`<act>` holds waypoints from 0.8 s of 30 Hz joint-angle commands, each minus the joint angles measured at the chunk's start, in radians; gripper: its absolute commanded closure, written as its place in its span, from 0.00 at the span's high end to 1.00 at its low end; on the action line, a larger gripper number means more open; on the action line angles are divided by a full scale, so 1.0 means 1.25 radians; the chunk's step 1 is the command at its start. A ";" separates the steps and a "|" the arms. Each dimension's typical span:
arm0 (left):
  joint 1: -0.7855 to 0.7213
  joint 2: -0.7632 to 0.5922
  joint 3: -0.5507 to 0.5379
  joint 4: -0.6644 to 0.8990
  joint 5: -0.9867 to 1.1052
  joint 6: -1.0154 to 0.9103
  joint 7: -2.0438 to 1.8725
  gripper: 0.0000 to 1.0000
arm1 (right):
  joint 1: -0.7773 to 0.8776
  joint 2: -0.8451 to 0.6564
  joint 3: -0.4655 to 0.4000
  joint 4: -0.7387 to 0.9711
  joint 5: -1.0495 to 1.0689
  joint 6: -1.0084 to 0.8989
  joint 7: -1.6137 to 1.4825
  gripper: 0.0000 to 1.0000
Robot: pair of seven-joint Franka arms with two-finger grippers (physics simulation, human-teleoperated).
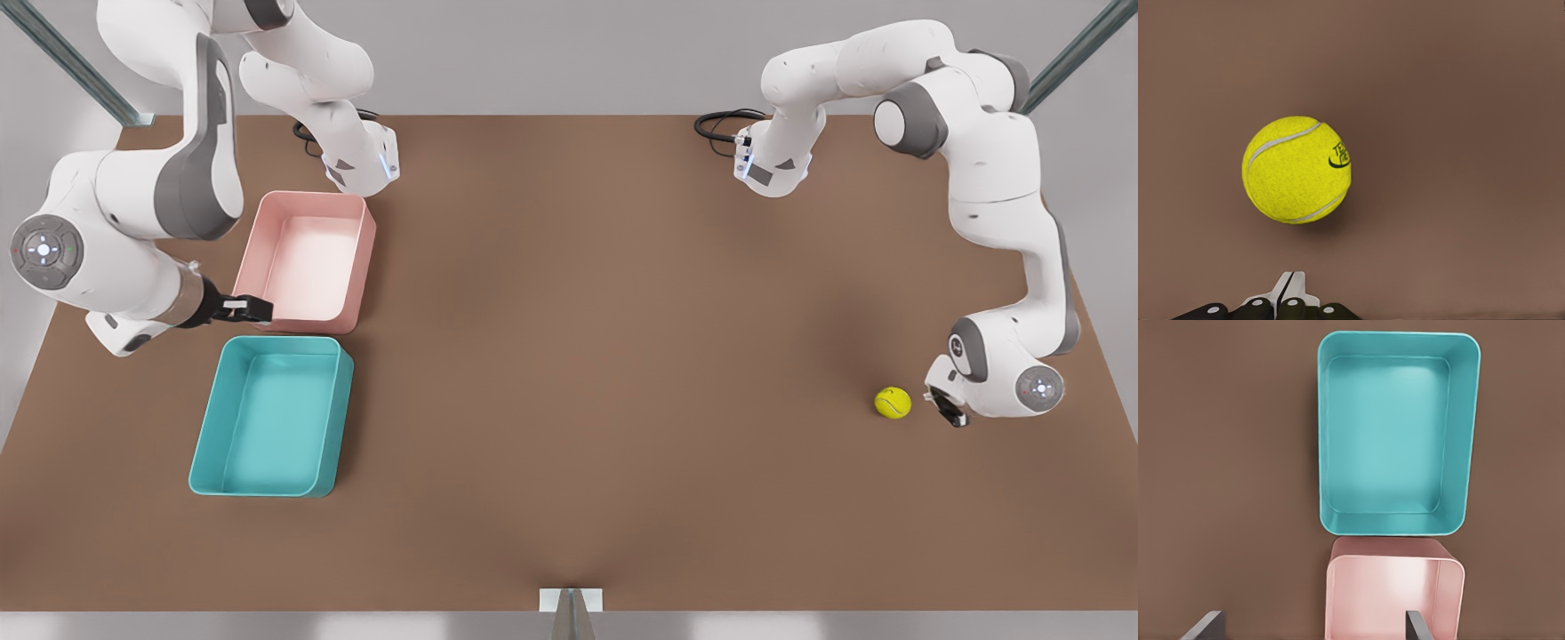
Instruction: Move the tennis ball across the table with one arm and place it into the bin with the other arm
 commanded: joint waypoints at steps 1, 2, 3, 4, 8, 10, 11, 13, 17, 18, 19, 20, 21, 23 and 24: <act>0.001 0.005 0.001 -0.003 0.001 0.029 0.142 0.21 | 0.000 0.001 -0.001 0.006 0.000 -0.001 -0.002 1.00; 0.002 0.013 0.001 -0.003 0.001 0.029 0.130 0.21 | 0.000 0.006 -0.002 0.011 0.000 -0.001 -0.003 1.00; 0.002 0.018 0.001 -0.003 0.000 0.031 0.121 0.21 | -0.001 0.006 -0.003 0.011 0.000 -0.001 -0.003 1.00; 0.002 0.024 -0.001 -0.003 0.000 0.031 0.100 0.21 | -0.001 0.006 -0.007 0.011 0.000 -0.001 -0.003 1.00; -0.021 0.026 -0.054 -0.003 -0.034 0.027 -0.110 0.21 | 0.000 0.006 -0.007 0.011 0.000 -0.001 -0.004 1.00; -0.059 0.013 -0.171 0.000 -0.021 0.025 -0.398 0.21 | 0.000 0.007 -0.007 0.011 0.000 -0.001 -0.006 1.00; -0.074 0.006 -0.237 0.002 0.040 0.025 -0.572 0.21 | 0.000 0.009 -0.008 0.011 0.000 -0.001 -0.004 1.00; -0.081 -0.005 -0.296 0.006 0.055 0.021 -0.791 0.21 | 0.000 0.009 -0.008 0.011 0.000 -0.001 -0.004 1.00; -0.104 -0.023 -0.291 0.021 0.016 -0.022 -0.861 0.21 | 0.000 0.010 -0.008 0.011 0.000 -0.001 -0.006 1.00; -0.144 -0.075 -0.219 0.009 -0.016 -0.070 -1.143 0.96 | 0.000 0.010 -0.008 0.011 0.000 -0.001 -0.006 1.00; -0.204 -0.194 -0.092 -0.070 -0.028 -0.129 -1.163 1.00 | 0.000 0.010 -0.008 0.011 0.000 -0.001 -0.006 1.00; -0.223 -0.258 0.007 -0.019 -0.326 -0.304 -1.386 1.00 | 0.000 0.010 -0.008 0.011 0.000 -0.001 -0.006 1.00; -0.232 -0.271 0.017 0.081 -0.184 -0.497 -1.251 1.00 | 0.000 0.010 -0.008 0.011 0.000 -0.001 -0.006 1.00; -0.233 -0.333 0.013 0.091 -0.250 -0.546 -1.296 1.00 | 0.000 0.010 -0.007 0.011 0.000 -0.001 -0.004 1.00; -0.236 -0.351 0.012 0.085 -0.222 -0.535 -1.300 1.00 | 0.000 0.010 -0.007 0.011 0.000 -0.001 -0.001 1.00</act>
